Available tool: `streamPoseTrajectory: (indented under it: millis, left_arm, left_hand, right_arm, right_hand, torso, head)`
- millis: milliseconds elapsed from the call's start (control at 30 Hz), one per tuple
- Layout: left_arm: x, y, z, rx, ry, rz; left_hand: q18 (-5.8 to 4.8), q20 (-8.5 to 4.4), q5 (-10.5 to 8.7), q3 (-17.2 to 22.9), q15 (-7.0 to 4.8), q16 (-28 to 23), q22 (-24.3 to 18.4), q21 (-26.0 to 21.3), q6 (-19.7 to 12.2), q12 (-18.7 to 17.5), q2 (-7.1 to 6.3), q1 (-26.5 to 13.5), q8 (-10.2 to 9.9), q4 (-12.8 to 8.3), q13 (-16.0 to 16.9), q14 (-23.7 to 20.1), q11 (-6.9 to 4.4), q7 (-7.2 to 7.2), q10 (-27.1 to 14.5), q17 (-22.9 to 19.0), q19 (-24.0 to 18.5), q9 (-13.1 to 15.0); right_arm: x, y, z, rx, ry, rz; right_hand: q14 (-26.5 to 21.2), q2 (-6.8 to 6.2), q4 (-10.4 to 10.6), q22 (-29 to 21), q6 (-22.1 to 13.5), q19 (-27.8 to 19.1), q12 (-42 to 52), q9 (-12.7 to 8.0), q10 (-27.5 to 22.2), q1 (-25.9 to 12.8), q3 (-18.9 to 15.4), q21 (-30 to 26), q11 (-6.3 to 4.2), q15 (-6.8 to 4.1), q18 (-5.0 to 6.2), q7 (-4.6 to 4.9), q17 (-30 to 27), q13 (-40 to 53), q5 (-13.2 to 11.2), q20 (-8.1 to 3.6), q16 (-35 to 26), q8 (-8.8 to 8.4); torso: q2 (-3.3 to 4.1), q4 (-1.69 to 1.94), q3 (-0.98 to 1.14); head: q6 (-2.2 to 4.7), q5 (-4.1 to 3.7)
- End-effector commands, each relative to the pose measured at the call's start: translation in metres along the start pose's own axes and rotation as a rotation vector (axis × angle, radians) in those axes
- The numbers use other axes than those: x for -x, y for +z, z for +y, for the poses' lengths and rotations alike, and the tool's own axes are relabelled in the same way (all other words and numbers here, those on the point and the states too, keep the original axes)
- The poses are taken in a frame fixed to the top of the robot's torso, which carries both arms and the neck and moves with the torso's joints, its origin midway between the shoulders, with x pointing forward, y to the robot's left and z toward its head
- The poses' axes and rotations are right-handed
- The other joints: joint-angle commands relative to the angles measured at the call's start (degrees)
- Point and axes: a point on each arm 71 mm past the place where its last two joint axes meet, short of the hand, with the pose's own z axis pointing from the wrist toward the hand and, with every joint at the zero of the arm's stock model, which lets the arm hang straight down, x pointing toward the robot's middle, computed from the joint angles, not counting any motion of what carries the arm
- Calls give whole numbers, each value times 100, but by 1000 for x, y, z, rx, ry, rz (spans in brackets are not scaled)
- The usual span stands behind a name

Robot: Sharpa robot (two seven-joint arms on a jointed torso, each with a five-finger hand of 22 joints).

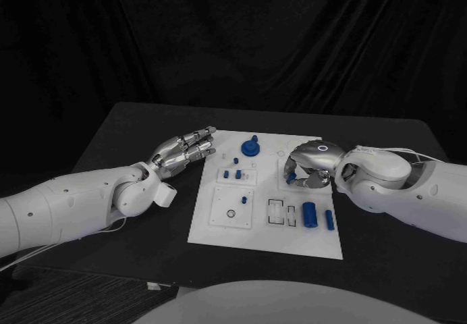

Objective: Assemble the parts on the task board

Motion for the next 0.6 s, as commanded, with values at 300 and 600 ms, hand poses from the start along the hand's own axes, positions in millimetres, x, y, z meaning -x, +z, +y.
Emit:
streamPoseTrajectory:
  millis: [300,600]
  left_arm:
    - [-2,1,1,-9,-15,10]
    - [-4,1,-2,-52,-19,13]
  left_hand:
    - [96,1,32,-3,43,30,10,39,33,41,13,35,31,-44,7,-16,35,8,13,9,45,9]
    - [98,-11,8,-11,42,43,4,39,75,53,24,13,44,-36,11,-5,30,7,28,13,49,14]
  right_arm:
    - [41,3,28,92,-28,-107]
    - [42,27,79,218,-36,-56]
  right_hand:
    - [-1,19,-78,469,33,13,-15,21,214,113,30,26,-168,-31,-8,9,4,-17,-42,-52,-23,16]
    - [5,24,-93,466,31,9,-24,25,221,117,38,15,-168,-30,-8,10,21,-16,-61,-53,-11,9]
  torso:
    - [1,2,-1]
    - [-2,2,-3]
  head:
    - [0,14]
    - [0,58]
